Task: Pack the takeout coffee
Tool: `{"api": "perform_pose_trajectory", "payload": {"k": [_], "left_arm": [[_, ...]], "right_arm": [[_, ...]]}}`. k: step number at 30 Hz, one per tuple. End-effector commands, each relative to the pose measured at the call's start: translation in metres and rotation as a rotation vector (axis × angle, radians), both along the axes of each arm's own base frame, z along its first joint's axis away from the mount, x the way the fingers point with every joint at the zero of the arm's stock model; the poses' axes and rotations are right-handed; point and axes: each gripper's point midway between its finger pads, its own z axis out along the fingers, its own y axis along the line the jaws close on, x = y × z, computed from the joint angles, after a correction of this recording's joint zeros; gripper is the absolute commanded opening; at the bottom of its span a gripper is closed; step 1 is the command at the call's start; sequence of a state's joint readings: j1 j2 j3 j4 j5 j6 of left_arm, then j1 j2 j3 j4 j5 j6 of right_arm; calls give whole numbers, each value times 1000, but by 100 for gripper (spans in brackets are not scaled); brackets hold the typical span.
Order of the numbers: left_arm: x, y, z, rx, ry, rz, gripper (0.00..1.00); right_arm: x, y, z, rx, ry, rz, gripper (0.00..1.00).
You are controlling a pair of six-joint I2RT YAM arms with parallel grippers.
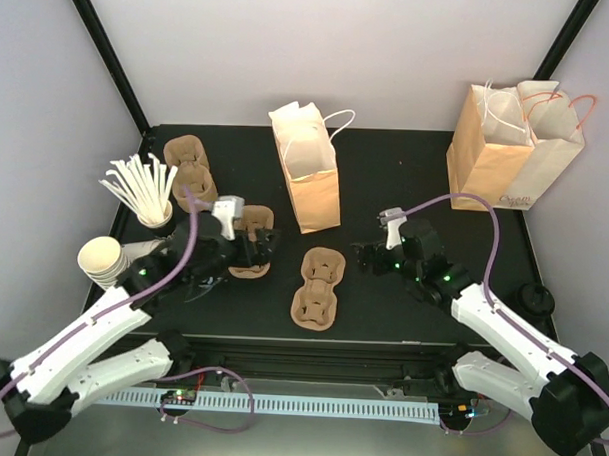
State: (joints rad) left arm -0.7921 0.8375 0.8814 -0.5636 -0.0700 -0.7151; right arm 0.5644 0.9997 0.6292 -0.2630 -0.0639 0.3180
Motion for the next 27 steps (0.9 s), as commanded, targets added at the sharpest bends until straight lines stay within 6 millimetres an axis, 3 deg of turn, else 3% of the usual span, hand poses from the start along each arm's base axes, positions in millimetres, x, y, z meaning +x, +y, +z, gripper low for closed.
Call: {"api": "perform_pose_trajectory", "payload": {"k": [1,6,10,13,17,19,23,27], "left_arm": [[10,49,2,45,-26,110,99],[19,62,2,35,-19,112,99],[20,59,-2,31,2,83,99],[19,62,1,37,-7,72,99],[20,73,5,66,-18,80,99],[20,76,7,73,-22,86,99],[18,80,4,68,-23,95,99],[17,83,-1,65,-20,109,99]], "right_arm": [[-17,42,23,6,-146,225,100],[-56,92,15,-146,-320,575,100],[-52,109,14,-231,-280,680,97],[-42,112,-6,-380,-196,676,100],[-56,115,-53,-619,-91,781,100],[-61,116,-68,-645,-13,792,100],[-72,121,-82,-635,42,847,100],[-69,112,-95,-711,60,846,100]]}}
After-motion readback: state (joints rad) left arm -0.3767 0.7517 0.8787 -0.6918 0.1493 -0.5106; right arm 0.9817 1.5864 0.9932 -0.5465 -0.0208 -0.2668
